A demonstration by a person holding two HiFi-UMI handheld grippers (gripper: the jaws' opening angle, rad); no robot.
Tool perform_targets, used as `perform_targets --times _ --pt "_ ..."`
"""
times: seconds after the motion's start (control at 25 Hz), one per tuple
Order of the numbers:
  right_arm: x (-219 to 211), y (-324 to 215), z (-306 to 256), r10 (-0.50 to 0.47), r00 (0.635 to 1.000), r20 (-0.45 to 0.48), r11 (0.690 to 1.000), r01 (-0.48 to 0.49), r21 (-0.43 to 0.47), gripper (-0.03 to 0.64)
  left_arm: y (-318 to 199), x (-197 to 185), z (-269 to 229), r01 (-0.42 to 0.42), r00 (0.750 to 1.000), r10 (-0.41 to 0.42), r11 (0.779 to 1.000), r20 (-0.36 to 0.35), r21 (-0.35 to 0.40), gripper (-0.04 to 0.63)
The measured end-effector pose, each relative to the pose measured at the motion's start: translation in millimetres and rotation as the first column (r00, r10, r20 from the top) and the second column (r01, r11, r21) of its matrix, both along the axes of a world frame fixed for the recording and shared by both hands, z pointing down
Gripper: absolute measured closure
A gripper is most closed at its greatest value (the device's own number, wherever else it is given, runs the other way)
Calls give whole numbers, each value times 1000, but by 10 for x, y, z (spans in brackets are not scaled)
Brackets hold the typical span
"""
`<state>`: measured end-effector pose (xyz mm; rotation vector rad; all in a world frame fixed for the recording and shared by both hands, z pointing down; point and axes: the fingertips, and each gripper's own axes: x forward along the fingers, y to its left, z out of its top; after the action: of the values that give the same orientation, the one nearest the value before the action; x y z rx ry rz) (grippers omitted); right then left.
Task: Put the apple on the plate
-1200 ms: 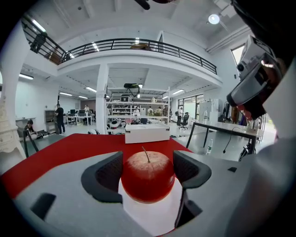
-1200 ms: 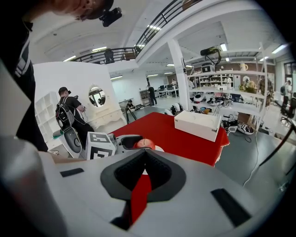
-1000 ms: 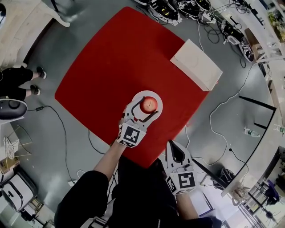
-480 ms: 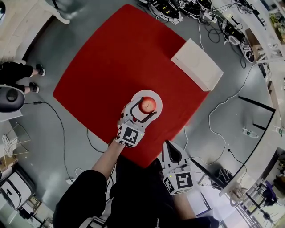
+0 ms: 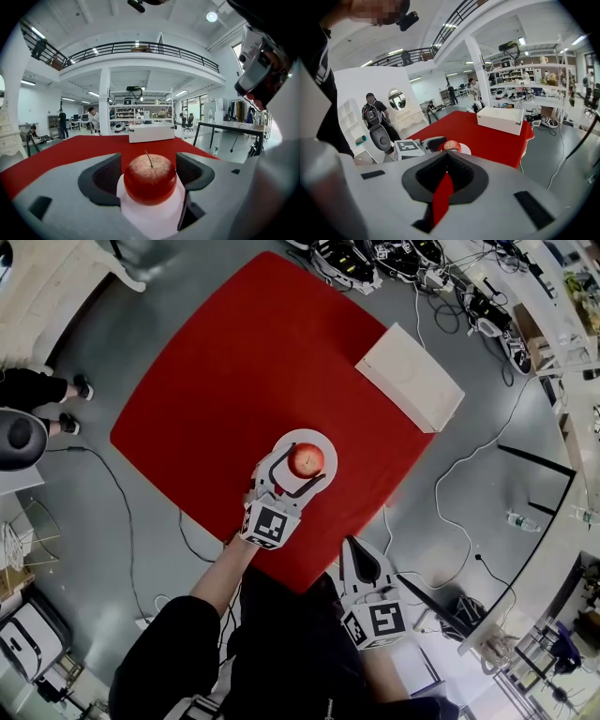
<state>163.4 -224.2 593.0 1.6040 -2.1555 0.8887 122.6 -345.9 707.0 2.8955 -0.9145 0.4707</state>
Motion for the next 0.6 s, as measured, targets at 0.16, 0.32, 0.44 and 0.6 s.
perform_targets --times 0.16,0.32,0.44,0.6 --pt "24 12 -12 -1 1000 8 1000 1 8 606 20 -30 -62 20 1000 -20 1000 -3 -1 245" --pt "4 8 -111 -10 1000 22 1000 10 28 606 137 -99 -222 30 1000 -30 1000 -6 -5 247" --pt "-29 -45 -225 -20 999 30 998 18 60 606 201 -157 -378 37 999 -37 999 -3 2 252" --pt "-64 -63 -406 -34 999 35 994 30 105 606 331 -181 -756 22 999 -20 998 -36 59 407"
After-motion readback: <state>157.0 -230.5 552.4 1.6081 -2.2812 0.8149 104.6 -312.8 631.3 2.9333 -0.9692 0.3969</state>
